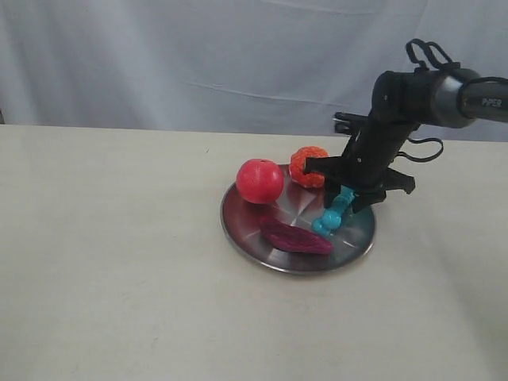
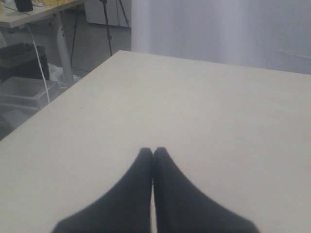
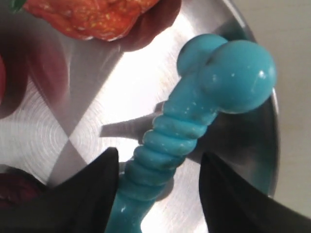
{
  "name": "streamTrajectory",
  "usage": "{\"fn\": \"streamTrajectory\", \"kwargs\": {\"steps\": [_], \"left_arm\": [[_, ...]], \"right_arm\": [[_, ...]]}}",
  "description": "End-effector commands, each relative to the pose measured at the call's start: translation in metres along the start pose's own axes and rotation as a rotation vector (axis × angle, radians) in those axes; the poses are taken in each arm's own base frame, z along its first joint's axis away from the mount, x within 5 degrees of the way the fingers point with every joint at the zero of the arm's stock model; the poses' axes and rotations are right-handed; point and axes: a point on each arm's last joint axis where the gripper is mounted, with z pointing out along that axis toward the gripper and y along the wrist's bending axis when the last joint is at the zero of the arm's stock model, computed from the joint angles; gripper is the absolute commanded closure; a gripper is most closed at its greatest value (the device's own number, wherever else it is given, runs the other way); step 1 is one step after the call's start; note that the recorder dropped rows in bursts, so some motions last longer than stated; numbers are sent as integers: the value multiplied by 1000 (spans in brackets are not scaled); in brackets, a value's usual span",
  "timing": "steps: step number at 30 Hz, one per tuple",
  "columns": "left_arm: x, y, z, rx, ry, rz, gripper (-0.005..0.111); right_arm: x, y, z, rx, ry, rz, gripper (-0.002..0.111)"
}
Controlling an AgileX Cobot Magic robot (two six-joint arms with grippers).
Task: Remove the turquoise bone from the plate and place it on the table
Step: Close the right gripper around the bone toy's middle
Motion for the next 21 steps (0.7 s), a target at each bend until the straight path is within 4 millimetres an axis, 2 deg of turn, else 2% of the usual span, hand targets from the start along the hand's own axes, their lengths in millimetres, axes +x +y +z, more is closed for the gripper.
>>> {"fn": "streamTrajectory", "kwargs": {"steps": [1,8,10,15,18,21], "left_arm": [[0,0,0,-2,-4,-6,107],[0,0,0,-2,-4,-6,107],[0,0,0,-2,-4,-6,107],[0,0,0,-2,-4,-6,107],[0,0,0,-2,-4,-6,107],[0,0,0,-2,-4,-6,107]], "right_arm": [[-2,-3,5,7,-13,3,59],[2,-6,24,19,21,6,59],[2,-6,24,18,19,6,66],[0,-5,17,13,4,-2,108],[-1,-2,7,8,-9,-11,109],[-3,2,-13,-2,-36,-38,109]]}}
